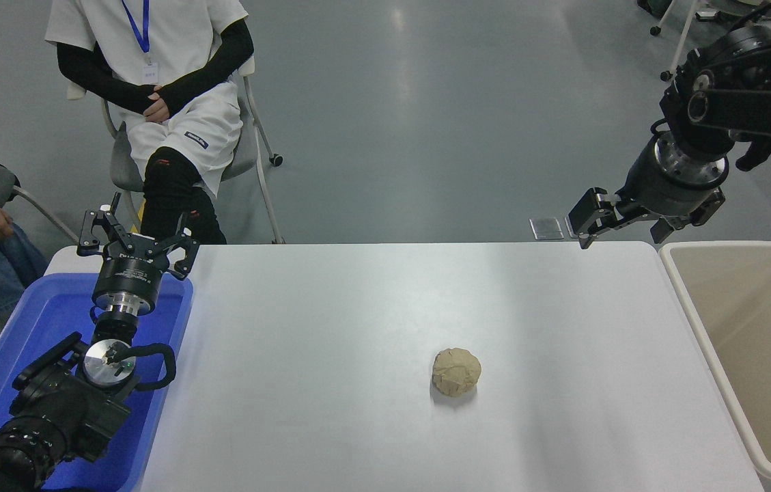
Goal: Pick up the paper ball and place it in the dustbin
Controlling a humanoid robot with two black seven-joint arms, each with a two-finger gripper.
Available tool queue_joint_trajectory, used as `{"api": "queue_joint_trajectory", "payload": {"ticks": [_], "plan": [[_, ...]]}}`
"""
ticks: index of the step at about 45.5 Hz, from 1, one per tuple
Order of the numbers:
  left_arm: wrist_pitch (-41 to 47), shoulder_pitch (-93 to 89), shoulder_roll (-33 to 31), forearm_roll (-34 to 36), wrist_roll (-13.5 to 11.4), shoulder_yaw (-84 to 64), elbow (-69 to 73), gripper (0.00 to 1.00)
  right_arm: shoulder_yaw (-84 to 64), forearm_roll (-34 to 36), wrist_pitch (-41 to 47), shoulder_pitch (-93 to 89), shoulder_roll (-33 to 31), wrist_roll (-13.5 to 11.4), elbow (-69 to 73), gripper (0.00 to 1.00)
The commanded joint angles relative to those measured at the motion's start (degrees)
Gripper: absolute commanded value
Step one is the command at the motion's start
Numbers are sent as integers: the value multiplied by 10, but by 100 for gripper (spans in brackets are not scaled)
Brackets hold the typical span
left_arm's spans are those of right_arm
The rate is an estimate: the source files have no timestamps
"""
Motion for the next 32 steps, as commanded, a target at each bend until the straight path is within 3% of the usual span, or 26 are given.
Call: {"api": "queue_joint_trajectory", "payload": {"ticks": [1,32], "plan": [[1,0,0,0,0,0,0,99,0,0,0,0,0,0,0,100],[0,0,0,0,0,0,0,99,8,0,0,2,1,0,0,100]]}}
